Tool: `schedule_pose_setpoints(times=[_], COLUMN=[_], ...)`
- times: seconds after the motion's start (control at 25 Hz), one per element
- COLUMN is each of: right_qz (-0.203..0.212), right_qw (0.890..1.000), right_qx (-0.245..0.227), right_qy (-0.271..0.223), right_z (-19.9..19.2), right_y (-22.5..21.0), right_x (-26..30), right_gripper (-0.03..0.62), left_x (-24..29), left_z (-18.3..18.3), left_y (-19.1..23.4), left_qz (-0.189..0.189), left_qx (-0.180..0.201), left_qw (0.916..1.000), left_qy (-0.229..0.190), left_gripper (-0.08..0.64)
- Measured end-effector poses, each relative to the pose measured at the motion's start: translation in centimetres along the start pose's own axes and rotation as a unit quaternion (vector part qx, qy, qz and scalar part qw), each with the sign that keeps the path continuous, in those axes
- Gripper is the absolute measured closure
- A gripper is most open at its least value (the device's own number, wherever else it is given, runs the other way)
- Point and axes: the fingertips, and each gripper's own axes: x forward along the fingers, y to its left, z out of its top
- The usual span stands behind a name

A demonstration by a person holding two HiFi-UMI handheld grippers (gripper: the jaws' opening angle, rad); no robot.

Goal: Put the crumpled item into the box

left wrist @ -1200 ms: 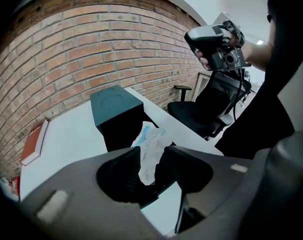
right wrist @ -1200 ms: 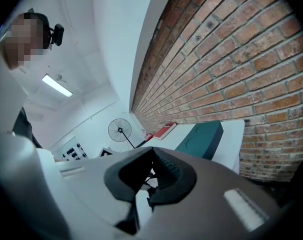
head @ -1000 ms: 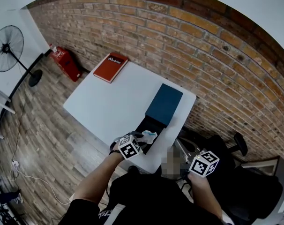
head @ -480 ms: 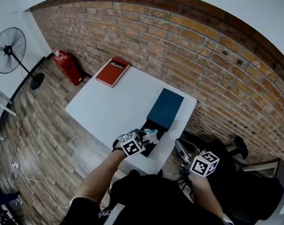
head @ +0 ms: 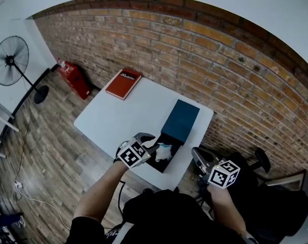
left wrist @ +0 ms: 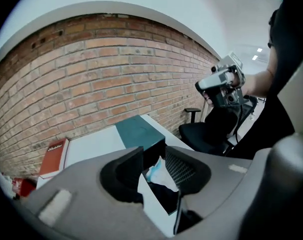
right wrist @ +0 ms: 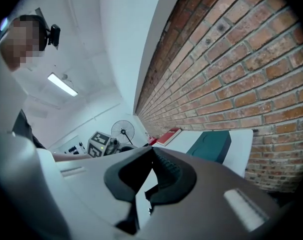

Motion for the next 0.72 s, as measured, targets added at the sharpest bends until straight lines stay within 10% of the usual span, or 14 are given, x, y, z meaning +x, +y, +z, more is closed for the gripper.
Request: schedule_pose_setpoints(times=[0.72], right_qz=[0.028], right_qw=[0.998], right_qx=[-0.05], right_qy=[-0.005], right_z=[1.2], right_y=[4.4], right_x=[0.9], right_gripper=[0.597], left_x=[-9.7], left_z=[5.7], left_y=[1.9], left_qz=[0.095], left_qx=[-0.063], left_qw=[0.9834], left_qy=[-0.141], left_gripper=[0.468])
